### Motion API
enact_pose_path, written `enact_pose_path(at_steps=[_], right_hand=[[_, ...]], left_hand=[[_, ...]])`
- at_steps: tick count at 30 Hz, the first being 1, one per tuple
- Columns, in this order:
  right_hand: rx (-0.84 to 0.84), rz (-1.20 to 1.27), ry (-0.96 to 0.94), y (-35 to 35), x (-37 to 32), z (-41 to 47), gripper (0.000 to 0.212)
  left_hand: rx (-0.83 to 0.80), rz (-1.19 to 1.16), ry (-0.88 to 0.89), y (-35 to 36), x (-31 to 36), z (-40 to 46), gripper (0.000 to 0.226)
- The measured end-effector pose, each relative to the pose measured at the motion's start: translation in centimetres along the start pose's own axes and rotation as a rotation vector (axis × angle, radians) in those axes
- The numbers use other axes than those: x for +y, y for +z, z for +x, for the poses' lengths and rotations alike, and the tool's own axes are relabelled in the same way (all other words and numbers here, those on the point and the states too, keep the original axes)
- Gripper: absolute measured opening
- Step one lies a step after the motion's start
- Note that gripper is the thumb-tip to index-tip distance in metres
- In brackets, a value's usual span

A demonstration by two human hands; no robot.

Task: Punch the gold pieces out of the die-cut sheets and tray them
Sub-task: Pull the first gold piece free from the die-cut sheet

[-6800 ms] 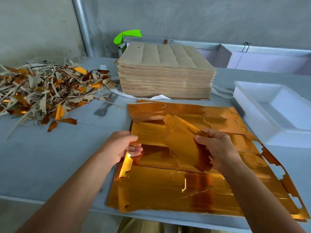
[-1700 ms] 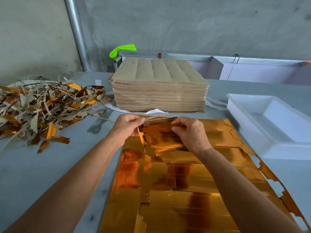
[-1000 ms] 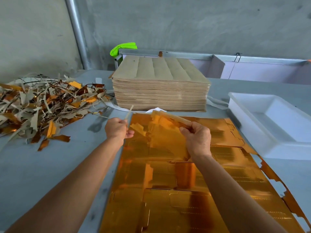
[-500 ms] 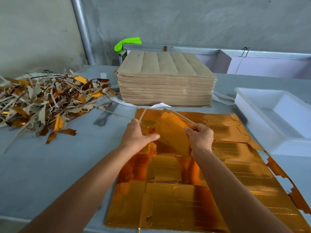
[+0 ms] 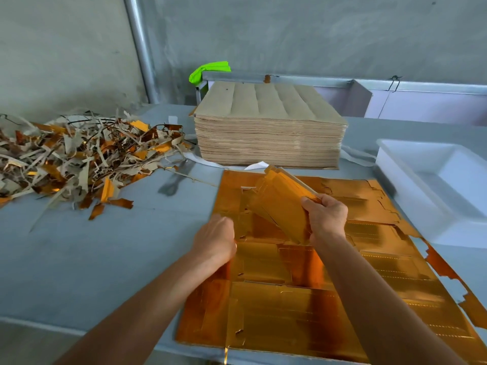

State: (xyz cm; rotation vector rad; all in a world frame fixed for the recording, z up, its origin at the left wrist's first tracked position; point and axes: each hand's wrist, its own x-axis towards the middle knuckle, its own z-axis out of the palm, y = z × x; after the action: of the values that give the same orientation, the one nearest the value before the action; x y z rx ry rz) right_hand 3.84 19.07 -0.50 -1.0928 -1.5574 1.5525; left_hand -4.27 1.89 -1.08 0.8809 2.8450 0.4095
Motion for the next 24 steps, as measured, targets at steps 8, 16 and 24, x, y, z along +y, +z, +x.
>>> enact_pose_path(at_steps=[8, 16, 24], right_hand=[[-0.052, 0.081, 0.067, -1.8, 0.6, -1.6, 0.039], [-0.033, 0.081, 0.113, -1.7, 0.8, -2.2, 0.042], [-0.023, 0.124, 0.142, -2.0, 0.9, -2.2, 0.042]], left_hand=[[0.0, 0.006, 0.007, 0.4, 0.3, 0.4, 0.003], [0.061, -0.049, -0.044, 1.9, 0.7, 1.0, 0.036], [0.023, -0.063, 0.061, 1.1, 0.4, 0.8, 0.011]])
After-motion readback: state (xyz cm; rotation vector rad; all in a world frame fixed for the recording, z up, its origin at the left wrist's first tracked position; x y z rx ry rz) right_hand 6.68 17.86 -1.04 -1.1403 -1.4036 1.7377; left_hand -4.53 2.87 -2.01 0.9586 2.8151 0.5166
